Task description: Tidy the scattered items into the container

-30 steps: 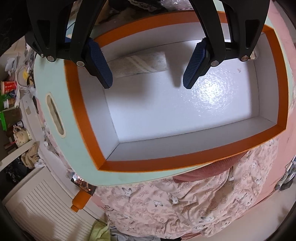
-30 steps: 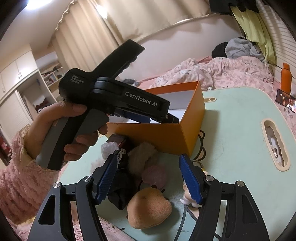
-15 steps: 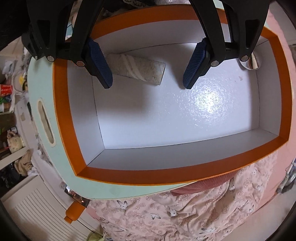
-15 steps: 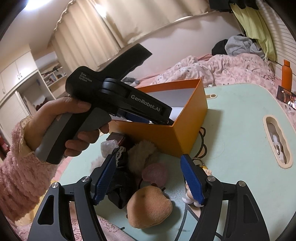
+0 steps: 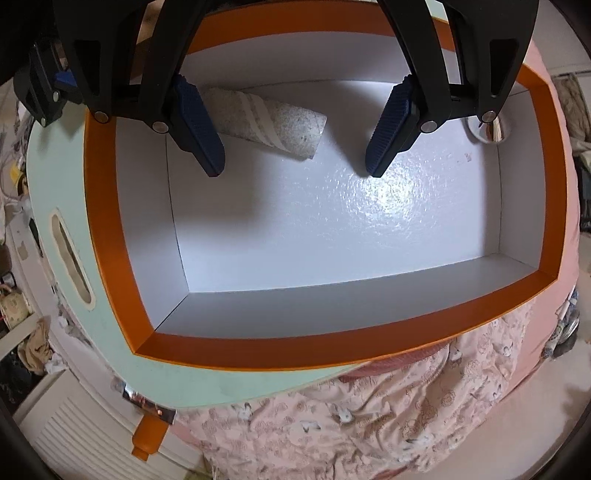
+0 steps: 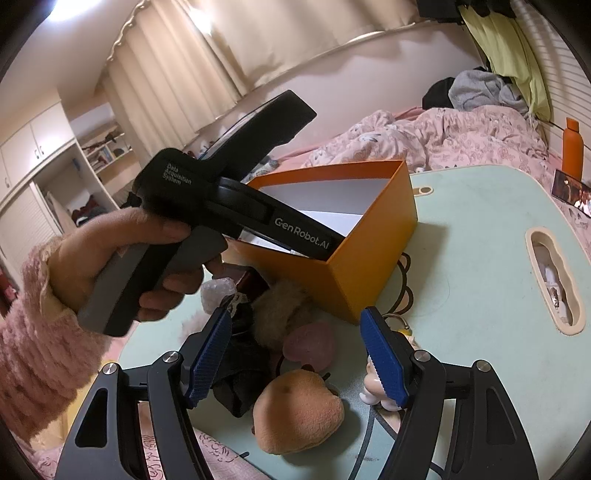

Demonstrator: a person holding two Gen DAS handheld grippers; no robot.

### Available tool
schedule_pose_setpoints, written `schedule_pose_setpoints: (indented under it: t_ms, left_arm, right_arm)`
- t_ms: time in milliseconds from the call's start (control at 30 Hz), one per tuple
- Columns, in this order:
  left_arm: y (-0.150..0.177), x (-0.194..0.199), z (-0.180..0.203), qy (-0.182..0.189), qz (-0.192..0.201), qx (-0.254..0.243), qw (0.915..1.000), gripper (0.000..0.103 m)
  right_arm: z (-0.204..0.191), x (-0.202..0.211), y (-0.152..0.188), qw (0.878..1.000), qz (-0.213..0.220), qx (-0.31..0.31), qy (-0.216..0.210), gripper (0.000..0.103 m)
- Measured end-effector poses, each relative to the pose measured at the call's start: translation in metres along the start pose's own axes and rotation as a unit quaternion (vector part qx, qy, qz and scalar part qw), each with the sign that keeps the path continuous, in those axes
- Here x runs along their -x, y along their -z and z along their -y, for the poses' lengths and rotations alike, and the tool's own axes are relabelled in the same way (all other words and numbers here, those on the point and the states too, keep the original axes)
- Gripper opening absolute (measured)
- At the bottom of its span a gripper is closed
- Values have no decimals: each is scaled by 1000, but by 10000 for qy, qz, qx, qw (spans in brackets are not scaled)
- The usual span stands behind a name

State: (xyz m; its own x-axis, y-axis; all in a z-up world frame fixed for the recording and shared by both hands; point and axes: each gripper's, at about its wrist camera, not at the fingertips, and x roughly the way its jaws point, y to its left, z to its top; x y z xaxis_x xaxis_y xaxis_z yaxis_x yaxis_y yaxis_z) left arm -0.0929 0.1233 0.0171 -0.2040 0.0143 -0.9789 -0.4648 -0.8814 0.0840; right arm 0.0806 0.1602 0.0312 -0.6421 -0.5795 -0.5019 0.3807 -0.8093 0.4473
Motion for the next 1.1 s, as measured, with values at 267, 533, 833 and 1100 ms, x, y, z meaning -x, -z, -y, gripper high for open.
schedule_pose_setpoints:
  t_ms: [267,533,833,1100]
  left_arm:
    - [1,9,0,-128,-372,-171,9991,78]
    - [0,12,3,55,-967,-219,9951,78]
    - [4,-8,14,345,-1493,-204,9880,79]
    - [2,1,18,84,-1356,-396,9899,49]
  right_arm:
    - [-1,0,1,10000,1,-4,-6,72]
    - [0,-1,1,10000,-21,-18,-29,72]
    - [3,-1,0,10000,-26,-31,-34,72]
    - [4,-1,0,10000,-12,-42,-48,73]
